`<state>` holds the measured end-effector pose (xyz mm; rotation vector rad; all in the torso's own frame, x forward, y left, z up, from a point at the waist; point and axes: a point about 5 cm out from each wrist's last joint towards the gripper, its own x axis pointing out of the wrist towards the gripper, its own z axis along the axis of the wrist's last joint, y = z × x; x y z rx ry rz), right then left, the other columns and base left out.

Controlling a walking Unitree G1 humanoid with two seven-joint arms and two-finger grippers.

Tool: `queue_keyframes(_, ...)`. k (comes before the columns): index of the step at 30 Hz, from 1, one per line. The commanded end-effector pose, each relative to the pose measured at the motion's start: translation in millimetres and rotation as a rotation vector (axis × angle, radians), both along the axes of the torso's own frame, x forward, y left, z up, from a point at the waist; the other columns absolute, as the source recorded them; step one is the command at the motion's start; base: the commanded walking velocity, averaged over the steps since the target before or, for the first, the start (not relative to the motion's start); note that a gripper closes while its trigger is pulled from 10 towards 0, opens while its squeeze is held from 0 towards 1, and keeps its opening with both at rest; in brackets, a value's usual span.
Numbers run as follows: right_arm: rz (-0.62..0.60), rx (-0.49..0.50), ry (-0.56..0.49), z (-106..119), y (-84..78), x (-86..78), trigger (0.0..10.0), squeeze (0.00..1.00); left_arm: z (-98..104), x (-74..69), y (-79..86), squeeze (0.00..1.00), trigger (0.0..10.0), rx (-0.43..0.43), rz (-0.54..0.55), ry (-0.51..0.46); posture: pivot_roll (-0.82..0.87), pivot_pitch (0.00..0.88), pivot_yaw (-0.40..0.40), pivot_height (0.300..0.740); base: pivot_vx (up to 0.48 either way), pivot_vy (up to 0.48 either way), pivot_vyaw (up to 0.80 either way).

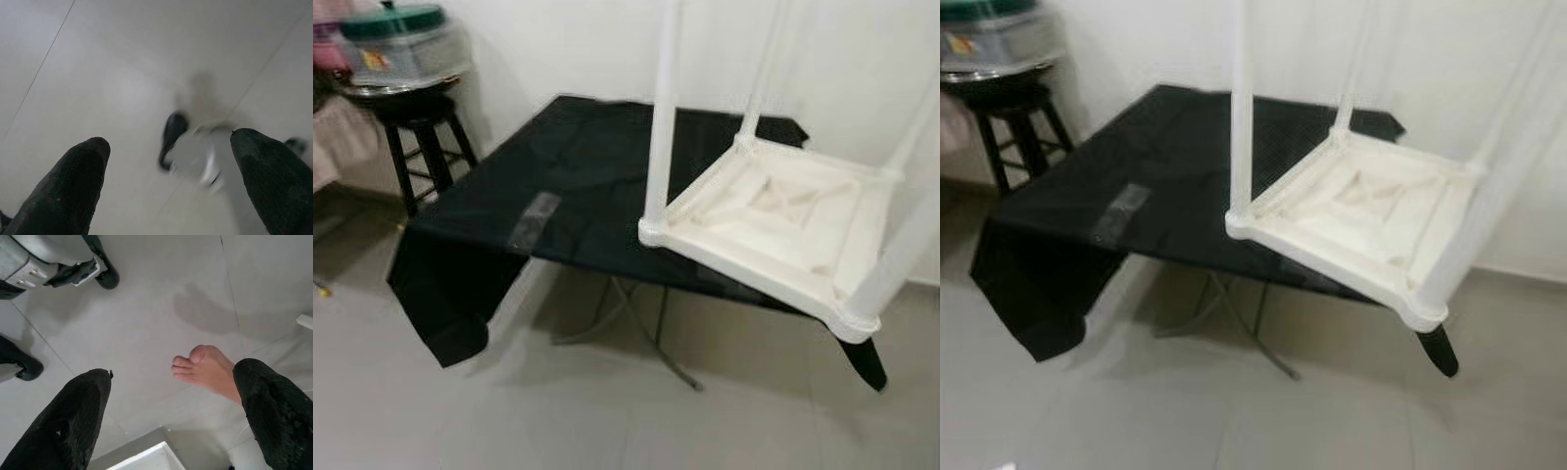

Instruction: Building children table

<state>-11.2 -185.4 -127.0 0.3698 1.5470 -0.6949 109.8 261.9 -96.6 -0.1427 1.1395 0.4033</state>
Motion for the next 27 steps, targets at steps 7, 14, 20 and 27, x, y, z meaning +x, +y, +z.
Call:
queue_keyframes(7,0.789,-0.205,-0.409,51.5,-40.3,202.0,10.0,0.00,0.3,9.2,-7.6,0.00,10.0,-0.007,-0.008,-0.015,0.04,0.000,-0.063,0.740,0.000,0.000,0.00)
queue_keyframes(14,0.789,-0.206,-0.408,51.5,-40.8,201.7,10.0,0.00,-1.1,8.2,-11.2,0.00,10.0,-0.011,-0.010,-0.013,0.05,0.000,-0.067,0.740,0.000,0.000,0.00)
queue_keyframes(20,0.793,-0.204,-0.410,51.7,-40.1,202.4,10.0,0.00,-0.9,4.8,-7.6,0.00,10.0,-0.009,-0.004,-0.013,0.05,0.000,-0.065,0.740,0.000,0.000,0.00)
queue_keyframes(27,0.791,-0.203,-0.412,51.8,-39.0,203.2,10.0,0.00,1.2,6.3,-1.9,0.00,10.0,-0.001,-0.005,-0.016,0.04,0.000,-0.060,0.740,0.000,0.000,0.00)
